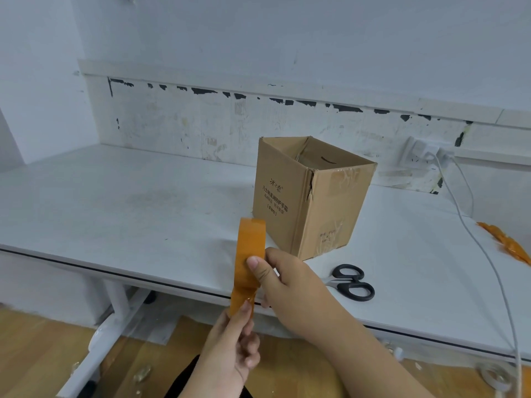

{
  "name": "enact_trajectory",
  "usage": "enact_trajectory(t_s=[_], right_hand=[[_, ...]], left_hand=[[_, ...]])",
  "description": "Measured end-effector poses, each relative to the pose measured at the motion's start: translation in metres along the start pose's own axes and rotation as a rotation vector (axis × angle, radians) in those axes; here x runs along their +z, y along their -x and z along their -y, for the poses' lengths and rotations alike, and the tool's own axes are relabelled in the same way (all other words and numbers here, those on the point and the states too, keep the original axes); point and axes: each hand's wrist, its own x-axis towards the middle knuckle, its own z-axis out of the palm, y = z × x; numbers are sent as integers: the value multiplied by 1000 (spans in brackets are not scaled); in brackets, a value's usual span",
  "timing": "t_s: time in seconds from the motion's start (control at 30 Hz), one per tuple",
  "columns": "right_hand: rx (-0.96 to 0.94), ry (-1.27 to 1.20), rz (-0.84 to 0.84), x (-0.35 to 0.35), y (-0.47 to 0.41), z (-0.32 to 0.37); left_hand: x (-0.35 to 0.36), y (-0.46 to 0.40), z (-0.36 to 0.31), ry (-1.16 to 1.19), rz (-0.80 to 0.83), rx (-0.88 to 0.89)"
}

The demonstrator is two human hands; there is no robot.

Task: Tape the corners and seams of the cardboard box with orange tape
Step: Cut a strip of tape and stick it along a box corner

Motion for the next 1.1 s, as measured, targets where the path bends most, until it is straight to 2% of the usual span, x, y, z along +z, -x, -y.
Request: enact_trajectory(t_s=[0.1, 0.2, 0.37, 0.57, 0.9, 1.1], right_hand=[[-4, 1, 1, 0, 0, -1], [-11, -5, -1, 1, -1, -3], [-22, -80, 23, 2, -1, -6], [30, -235, 50, 3, -1, 1], [34, -227, 7, 1, 1, 1], [-40, -296, 11, -2, 10, 5]], left_hand=[[-4, -1, -4, -158, 5, 116], [-4, 0, -6, -210, 49, 123], [0, 8, -11, -324, 34, 146], [5, 12, -13, -353, -79, 239], [5, 13, -4, -534, -271, 504], [19, 32, -12, -574, -236, 649]])
